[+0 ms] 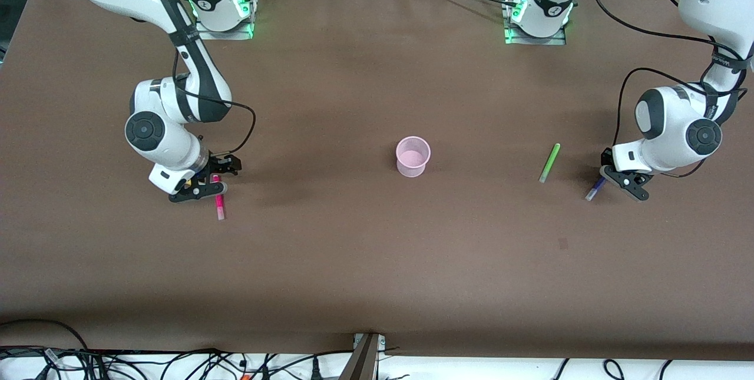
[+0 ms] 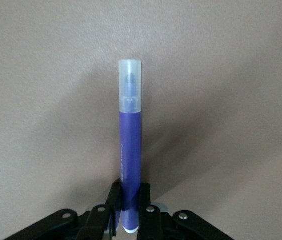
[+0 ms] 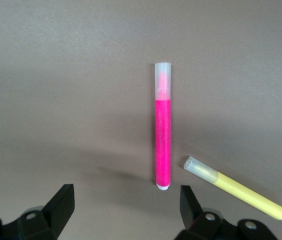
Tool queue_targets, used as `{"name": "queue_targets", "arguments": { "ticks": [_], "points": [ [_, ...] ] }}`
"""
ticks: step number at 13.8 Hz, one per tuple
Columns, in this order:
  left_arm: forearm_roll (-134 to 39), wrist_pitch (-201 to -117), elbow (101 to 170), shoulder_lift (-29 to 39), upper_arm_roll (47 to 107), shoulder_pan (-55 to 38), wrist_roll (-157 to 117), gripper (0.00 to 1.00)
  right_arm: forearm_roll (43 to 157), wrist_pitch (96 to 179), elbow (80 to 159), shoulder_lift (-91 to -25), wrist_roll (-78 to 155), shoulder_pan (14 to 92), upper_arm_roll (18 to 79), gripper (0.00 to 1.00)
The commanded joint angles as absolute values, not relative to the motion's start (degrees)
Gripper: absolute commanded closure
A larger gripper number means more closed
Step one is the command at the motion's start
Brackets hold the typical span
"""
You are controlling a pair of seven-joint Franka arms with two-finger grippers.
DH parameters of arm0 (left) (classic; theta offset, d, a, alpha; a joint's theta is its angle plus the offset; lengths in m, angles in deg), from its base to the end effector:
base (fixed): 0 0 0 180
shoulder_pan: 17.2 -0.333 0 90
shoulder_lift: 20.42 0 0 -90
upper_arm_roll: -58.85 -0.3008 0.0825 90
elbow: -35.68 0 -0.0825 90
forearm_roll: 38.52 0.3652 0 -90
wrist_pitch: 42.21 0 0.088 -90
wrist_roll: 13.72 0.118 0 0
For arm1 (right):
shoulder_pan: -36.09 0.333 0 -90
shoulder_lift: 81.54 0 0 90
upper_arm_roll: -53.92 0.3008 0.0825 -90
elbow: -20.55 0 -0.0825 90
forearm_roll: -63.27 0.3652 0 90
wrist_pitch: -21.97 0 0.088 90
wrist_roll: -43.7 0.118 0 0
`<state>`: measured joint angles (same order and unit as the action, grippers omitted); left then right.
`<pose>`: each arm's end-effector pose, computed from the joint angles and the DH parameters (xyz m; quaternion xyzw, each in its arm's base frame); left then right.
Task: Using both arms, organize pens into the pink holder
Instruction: 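Grasp the purple marker with the left gripper while the right gripper grasps the magenta marker, then lift the purple marker with the left gripper and carry it over the cup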
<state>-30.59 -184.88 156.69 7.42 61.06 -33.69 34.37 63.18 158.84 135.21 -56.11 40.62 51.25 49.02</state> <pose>0.5310 0.1348 0.1640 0.9374 -0.3428 -0.0609 0.0020 0.5732 0.1044 0.2202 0.9922 0.1203 -0.0261 0.0206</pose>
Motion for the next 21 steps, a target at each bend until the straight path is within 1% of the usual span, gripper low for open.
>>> {"name": "queue_targets", "arguments": {
  "ticks": [1, 2, 3, 5, 6, 9, 12, 14, 16, 18, 20, 21],
  "points": [
    [-29.4, -182.1, 156.4, 6.3, 61.4, -34.0, 35.0, 1.00, 63.9, 161.9, 136.2, -54.7, 39.9, 50.5, 49.1, 0.09],
    [-29.3, -180.0, 154.7, 6.0, 61.6, -33.6, 34.8, 1.00, 63.9, 162.8, 136.9, -54.6, 39.6, 50.4, 49.1, 0.11],
    [-29.4, -174.9, 151.5, 6.0, 61.7, -33.1, 34.7, 1.00, 63.9, 164.0, 137.4, -54.1, 39.4, 50.3, 49.1, 0.13],
    [-29.3, -162.9, 142.2, 6.6, 61.6, -29.8, 34.8, 1.00, 63.9, 165.7, 138.4, -53.9, 38.8, 50.0, 49.1, 0.17],
    [-29.3, -158.2, 138.5, 6.6, 61.6, -27.9, 34.6, 1.00, 63.9, 165.8, 138.4, -53.9, 38.8, 49.6, 49.1, 0.20],
    [-27.4, -148.0, 129.1, 7.9, 61.6, -22.7, 34.4, 1.00, 63.9, 166.0, 138.4, -53.4, 38.1, 48.8, 49.1, 0.27],
    [-26.3, -138.1, 119.7, 9.5, 61.1, -15.0, 34.4, 1.00, 64.8, 166.0, 138.4, -53.0, 38.1, 48.8, 49.1, 0.32],
    [-19.3, -131.8, 113.4, 11.1, 61.1, -8.9, 34.4, 1.00, 64.9, 166.0, 138.4, -52.5, 38.1, 48.8, 49.1, 0.35],
    [-13.9, -129.5, 110.5, 11.2, 61.0, -4.1, 34.4, 1.00, 66.3, 166.0, 138.9, -52.5, 38.1, 48.8, 49.1, 0.36],
    [-5.9, -125.6, 109.7, 11.2, 61.0, 1.6, 34.4, 1.00, 66.5, 166.1, 138.9, -52.5, 38.1, 48.8, 49.1, 0.40],
    [1.7, -124.9, 110.0, 11.6, 61.0, 8.3, 34.4, 1.00, 66.4, 166.1, 138.9, -52.5, 38.0, 48.8, 49.1, 0.47],
    [6.8, -124.5, 110.0, 13.0, 61.0, 12.1, 34.4, 1.00, 66.4, 166.1, 138.9, -52.5, 38.0, 48.8, 49.1, 0.51]
  ]
}}
